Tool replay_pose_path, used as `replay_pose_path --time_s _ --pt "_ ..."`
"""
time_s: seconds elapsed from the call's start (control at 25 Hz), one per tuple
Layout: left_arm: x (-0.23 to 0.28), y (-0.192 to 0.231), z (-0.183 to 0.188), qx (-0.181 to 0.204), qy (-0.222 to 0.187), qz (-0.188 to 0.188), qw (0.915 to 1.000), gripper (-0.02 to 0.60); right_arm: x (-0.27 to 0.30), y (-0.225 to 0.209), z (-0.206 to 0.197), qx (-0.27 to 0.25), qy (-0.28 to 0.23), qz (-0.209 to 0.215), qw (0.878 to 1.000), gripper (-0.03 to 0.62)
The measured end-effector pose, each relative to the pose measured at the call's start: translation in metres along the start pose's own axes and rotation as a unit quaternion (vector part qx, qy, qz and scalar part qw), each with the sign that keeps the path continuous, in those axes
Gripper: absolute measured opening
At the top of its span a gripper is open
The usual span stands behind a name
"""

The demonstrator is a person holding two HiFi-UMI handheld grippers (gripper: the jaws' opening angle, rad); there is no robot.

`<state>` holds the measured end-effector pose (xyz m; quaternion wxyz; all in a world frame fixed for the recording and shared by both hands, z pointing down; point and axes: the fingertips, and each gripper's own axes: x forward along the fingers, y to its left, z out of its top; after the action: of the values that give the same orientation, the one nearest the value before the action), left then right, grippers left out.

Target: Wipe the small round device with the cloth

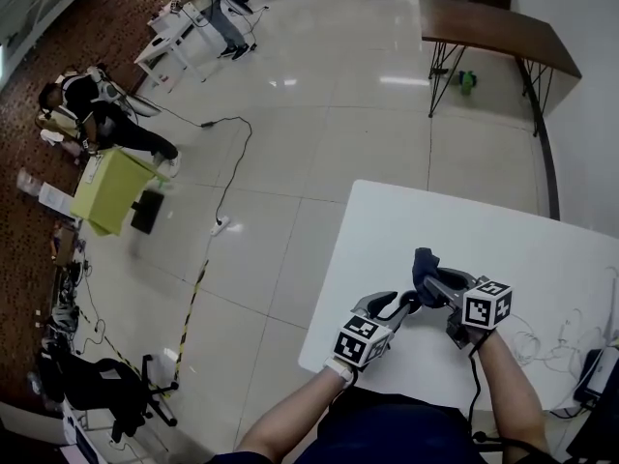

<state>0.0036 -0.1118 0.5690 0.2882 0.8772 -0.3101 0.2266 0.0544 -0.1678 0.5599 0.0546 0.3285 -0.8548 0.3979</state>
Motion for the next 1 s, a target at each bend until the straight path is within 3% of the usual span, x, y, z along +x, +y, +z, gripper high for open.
replay_pose_path --time_s 0.2,0.56,1.0 --pt "0.006 -0.005 -0.004 -0.007 0.006 -0.006 0.9999 0.146 0.004 -0.029 -0.025 0.039 0.014 -0.014 0.999 0.104" --pt "0.007 -0.002 -0.01 -0.013 0.016 -0.002 0.9998 0.146 0.013 -0.056 -0.072 0.048 0.056 -0.057 0.996 0.104" --pt "-0.004 0.003 -0.005 -0.02 -0.004 0.0 0.9998 0.146 -0.01 -0.027 -0.035 0.015 -0.001 -0.069 0.998 0.106"
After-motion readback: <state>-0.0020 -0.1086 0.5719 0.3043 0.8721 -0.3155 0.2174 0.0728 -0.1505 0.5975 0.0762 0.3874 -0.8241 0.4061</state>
